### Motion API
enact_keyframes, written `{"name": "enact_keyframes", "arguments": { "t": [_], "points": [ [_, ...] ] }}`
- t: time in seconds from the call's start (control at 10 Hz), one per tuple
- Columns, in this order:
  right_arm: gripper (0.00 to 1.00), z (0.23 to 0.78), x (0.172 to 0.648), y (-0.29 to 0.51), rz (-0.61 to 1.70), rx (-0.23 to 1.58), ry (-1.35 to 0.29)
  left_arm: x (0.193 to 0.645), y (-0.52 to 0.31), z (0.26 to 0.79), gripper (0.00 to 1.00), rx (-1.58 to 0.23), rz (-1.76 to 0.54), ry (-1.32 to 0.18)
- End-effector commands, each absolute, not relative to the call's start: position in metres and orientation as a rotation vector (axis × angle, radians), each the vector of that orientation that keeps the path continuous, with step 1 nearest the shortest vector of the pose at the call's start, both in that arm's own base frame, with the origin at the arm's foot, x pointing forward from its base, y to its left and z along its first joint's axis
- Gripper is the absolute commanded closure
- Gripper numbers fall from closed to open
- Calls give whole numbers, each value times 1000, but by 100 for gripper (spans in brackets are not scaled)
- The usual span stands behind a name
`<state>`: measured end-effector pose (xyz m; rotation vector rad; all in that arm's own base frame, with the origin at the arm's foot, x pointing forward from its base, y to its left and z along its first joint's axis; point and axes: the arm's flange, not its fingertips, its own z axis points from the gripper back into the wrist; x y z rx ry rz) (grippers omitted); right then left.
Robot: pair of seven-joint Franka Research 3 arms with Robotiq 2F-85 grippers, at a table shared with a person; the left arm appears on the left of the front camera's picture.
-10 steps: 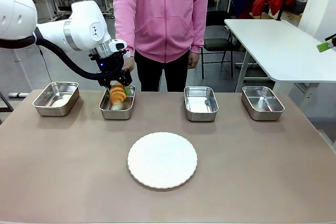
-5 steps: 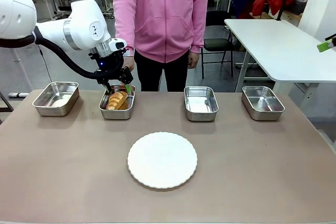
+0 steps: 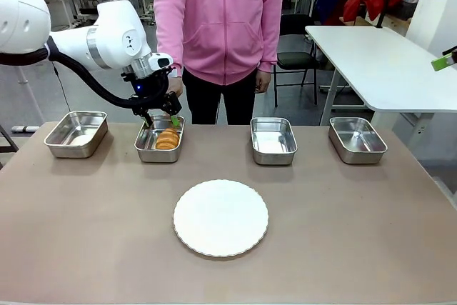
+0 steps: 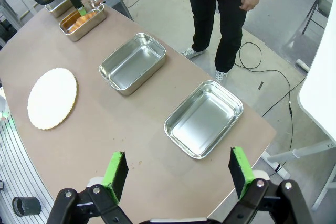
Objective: Place the bread in the container.
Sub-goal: Place the Butter Roll into the Airtight Container indicated by the human.
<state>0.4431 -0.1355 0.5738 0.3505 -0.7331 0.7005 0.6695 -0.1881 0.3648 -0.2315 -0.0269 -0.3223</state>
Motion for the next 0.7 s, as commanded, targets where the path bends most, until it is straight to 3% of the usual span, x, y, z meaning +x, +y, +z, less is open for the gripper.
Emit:
{"name": "enact_keyframes", "arguments": {
  "t": [0.0,0.2,0.6],
  "points": [
    [0,576,444,-135,704,363,-752,669,-188,365,0,-231,-322,-27],
    [0,576,444,-135,704,363,-752,645,-183,393,0,-214,-295,-95],
    [0,576,444,-135,704,363,-752,553,-159,448,0,-191,-376,-143]
  ]
}}
